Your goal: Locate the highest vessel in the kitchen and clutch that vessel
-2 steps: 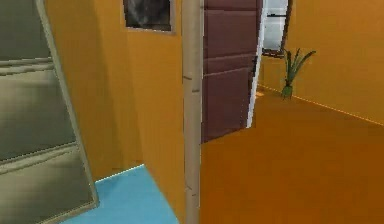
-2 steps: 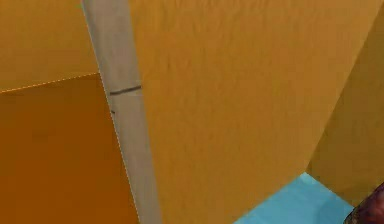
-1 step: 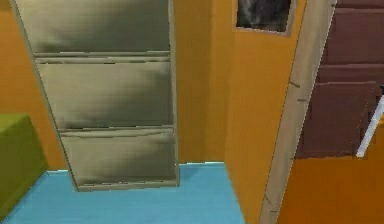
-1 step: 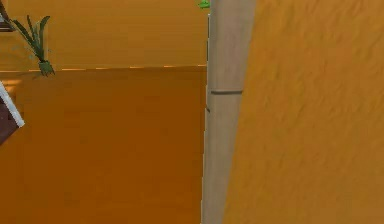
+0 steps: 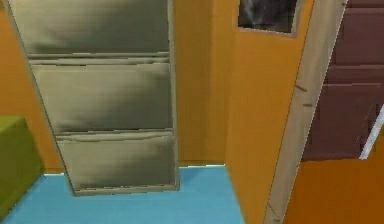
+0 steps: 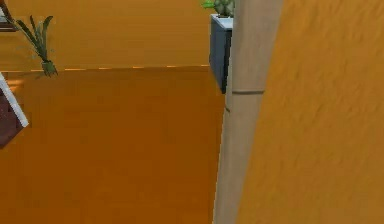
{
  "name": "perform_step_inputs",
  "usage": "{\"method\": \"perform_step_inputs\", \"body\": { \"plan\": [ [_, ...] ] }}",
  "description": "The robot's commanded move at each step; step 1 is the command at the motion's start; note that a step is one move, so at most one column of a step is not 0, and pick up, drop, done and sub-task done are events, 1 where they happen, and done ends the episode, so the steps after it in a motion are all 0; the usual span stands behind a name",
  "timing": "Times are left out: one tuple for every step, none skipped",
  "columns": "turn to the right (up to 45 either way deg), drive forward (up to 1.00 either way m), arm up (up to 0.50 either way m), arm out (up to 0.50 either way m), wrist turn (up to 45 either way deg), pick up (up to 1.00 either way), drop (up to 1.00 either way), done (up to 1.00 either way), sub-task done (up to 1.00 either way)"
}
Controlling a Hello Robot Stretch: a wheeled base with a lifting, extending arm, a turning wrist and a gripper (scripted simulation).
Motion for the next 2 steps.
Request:
{"method": "perform_step_inputs", "body": {
  "plan": [
    [21.0,0.0,0.0,0.0,0.0,0.0,0.0,0.0,0.0],
    [0.0,0.3,0.0,0.0,0.0,0.0,0.0,0.0,0.0]
  ]
}}
